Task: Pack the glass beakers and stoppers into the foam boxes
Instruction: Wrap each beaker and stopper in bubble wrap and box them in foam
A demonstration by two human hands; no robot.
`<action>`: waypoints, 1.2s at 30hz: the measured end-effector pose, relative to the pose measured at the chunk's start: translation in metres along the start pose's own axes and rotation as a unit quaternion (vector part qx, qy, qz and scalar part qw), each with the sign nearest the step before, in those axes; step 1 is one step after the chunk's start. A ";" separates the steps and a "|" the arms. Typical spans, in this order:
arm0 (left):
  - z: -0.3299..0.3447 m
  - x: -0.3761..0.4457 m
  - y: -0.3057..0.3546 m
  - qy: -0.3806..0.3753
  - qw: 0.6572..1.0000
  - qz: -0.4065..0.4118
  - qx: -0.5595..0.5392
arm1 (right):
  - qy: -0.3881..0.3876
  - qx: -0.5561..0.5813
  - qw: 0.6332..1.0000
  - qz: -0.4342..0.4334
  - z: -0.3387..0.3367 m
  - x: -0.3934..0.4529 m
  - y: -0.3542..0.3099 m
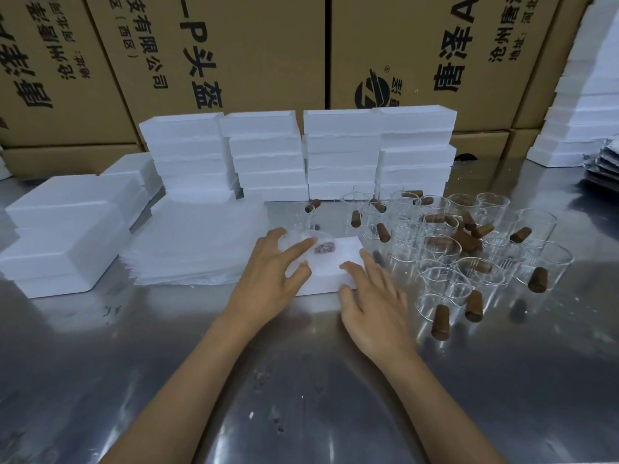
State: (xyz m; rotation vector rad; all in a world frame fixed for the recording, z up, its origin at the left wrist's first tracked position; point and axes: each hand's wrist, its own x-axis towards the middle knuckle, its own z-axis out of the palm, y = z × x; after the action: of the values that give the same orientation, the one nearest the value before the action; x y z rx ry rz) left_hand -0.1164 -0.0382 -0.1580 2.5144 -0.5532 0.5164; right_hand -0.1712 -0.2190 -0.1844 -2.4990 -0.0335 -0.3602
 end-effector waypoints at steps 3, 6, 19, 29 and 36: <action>-0.001 0.002 -0.001 -0.002 1.000 -0.006 -0.007 | 0.001 -0.014 1.000 0.001 0.001 0.001 0.001; -0.001 0.000 0.001 -0.001 1.000 -0.001 -0.005 | 0.011 -0.040 0.999 -0.004 0.004 0.008 0.002; -0.011 0.017 0.005 -0.034 0.998 -0.002 0.052 | 0.077 -0.039 0.996 0.016 0.007 0.041 -0.010; -0.060 0.222 -0.040 0.088 0.987 -0.054 0.120 | 0.126 0.031 0.992 -0.001 0.012 0.057 -0.002; -0.052 0.307 -0.081 -0.038 0.956 -0.135 0.259 | 0.139 0.065 0.988 -0.017 0.012 0.060 -0.001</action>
State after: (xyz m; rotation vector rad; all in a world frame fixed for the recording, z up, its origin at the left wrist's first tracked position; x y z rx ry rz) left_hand 0.1688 -0.0317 -0.0083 3.0542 -0.0940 0.5094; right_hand -0.1101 -0.2149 -0.1778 -2.3001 0.0120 -0.6961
